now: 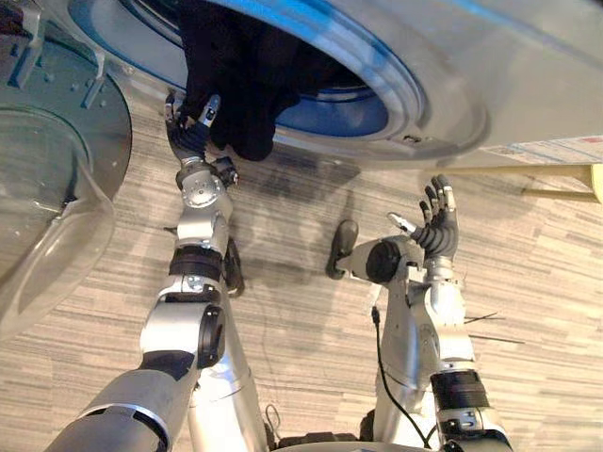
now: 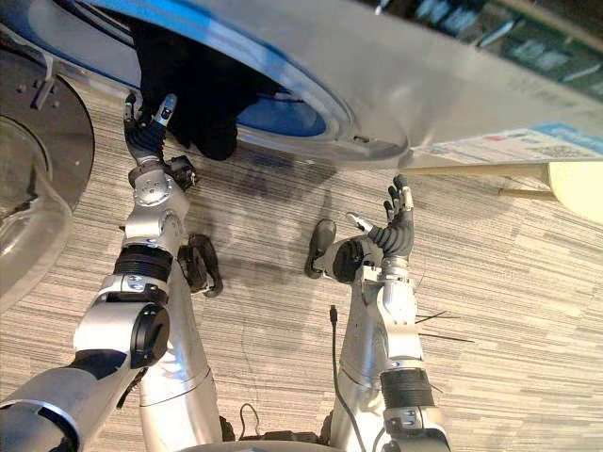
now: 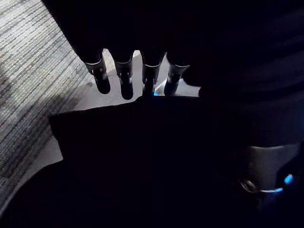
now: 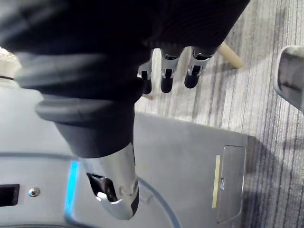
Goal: Pick up the laundry basket with both hands and put the clothes into the washing machine.
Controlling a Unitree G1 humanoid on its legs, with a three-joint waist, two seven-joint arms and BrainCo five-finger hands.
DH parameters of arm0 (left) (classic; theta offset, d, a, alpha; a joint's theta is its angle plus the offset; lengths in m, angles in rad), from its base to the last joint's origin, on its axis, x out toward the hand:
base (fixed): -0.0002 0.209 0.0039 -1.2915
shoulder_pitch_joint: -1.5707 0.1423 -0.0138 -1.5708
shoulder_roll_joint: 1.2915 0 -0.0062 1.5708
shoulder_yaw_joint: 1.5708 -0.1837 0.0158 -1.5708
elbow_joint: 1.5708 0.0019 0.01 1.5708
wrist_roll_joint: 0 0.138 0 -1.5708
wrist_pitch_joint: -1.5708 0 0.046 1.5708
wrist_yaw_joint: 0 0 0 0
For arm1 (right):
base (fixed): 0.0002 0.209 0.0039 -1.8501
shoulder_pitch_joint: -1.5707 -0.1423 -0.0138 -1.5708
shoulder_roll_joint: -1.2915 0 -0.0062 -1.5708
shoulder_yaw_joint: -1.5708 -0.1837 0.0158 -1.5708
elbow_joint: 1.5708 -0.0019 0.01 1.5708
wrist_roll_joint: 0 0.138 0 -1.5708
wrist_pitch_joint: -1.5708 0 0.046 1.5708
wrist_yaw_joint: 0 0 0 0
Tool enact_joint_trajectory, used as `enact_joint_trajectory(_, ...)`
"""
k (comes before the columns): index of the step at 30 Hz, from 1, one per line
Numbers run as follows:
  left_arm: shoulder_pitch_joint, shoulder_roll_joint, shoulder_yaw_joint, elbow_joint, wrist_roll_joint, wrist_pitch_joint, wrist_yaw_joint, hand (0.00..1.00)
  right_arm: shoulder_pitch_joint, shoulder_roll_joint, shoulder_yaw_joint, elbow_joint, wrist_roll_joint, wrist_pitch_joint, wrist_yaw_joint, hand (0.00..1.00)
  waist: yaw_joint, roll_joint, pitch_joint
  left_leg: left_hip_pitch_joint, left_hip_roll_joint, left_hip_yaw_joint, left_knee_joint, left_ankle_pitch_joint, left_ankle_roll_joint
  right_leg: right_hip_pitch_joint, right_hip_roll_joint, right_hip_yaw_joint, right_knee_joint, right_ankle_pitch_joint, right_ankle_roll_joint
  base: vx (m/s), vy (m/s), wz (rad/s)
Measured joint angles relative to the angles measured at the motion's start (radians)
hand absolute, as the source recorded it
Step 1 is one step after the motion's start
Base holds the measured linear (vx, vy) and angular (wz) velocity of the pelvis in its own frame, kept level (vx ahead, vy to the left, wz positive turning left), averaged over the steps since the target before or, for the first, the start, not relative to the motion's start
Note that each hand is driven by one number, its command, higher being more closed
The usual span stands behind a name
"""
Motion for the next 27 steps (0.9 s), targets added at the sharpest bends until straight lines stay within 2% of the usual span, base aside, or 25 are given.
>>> enact_joint_trajectory(6,0.034,-0.021,-0.078,-0.041,-0.003,0.0,0.017,1.0,0.002,0.0,0.0,-0.001,0.0,-0.013,0.002,0.0,0.002,0.0,0.0,-0.003,-0.003,0.001,0.012,0.0,0.0,0.0,-0.002,0.004,0.01,0.0,0.0,0.02,-0.019,0.03)
enact_joint_trajectory(11,0.12,-0.039,-0.154,-0.196,0.0,-0.009,0.014,1.0,0.002,0.001,0.001,0.0,-0.001,-0.017,0.003,0.0,0.002,0.0,0.0,0.0,-0.006,0.005,0.012,0.0,0.001,0.001,-0.011,0.009,0.013,0.0,0.0,0.01,-0.004,0.01)
enact_joint_trajectory(14,0.146,-0.06,-0.162,-0.216,-0.003,-0.005,0.028,1.0,0.002,0.0,0.001,0.005,-0.002,-0.017,0.002,0.0,-0.001,-0.001,0.0,0.019,-0.018,0.016,-0.007,0.001,0.002,0.006,-0.018,0.02,0.007,0.0,0.0,0.03,-0.022,0.08)
enact_joint_trajectory(16,0.193,-0.069,-0.217,-0.286,-0.001,-0.03,0.0,1.0,0.002,0.001,0.012,0.031,-0.002,-0.017,0.003,0.0,0.001,-0.001,0.0,0.051,-0.017,0.02,-0.026,0.003,0.006,0.035,-0.016,0.02,-0.009,0.001,-0.001,0.05,-0.031,0.02)
enact_joint_trajectory(18,0.207,-0.106,-0.3,-0.391,0.0,-0.077,-0.058,1.0,0.009,0.004,0.033,0.039,-0.003,-0.016,0.003,0.0,0.0,-0.001,0.0,0.09,-0.016,0.03,-0.065,0.004,0.006,0.072,-0.015,0.018,-0.048,0.003,0.009,0.05,-0.018,0.0)
enact_joint_trajectory(21,0.204,-0.157,-0.315,-0.453,-0.023,-0.125,-0.107,1.0,0.01,0.004,0.044,0.038,-0.014,-0.013,0.004,0.0,-0.001,0.0,0.0,0.127,-0.012,0.043,-0.094,0.004,0.007,0.104,-0.007,0.02,-0.083,0.01,0.017,0.05,-0.013,-0.08)
enact_joint_trajectory(24,0.197,-0.156,-0.325,-0.465,-0.095,-0.132,-0.125,1.0,0.01,0.002,0.042,0.037,-0.019,-0.008,0.004,0.0,-0.002,0.0,0.0,0.134,-0.004,0.048,-0.098,0.003,0.01,0.109,0.0,0.021,-0.088,0.012,0.012,0.05,-0.017,-0.08)
enact_joint_trajectory(27,0.168,-0.119,-0.313,-0.467,-0.129,-0.132,-0.116,1.0,0.01,0.002,0.04,0.036,-0.019,-0.004,0.005,0.0,-0.002,0.0,0.0,0.137,0.0,0.051,-0.104,0.003,0.01,0.108,0.002,0.019,-0.089,0.012,0.012,0.01,-0.011,-0.01)
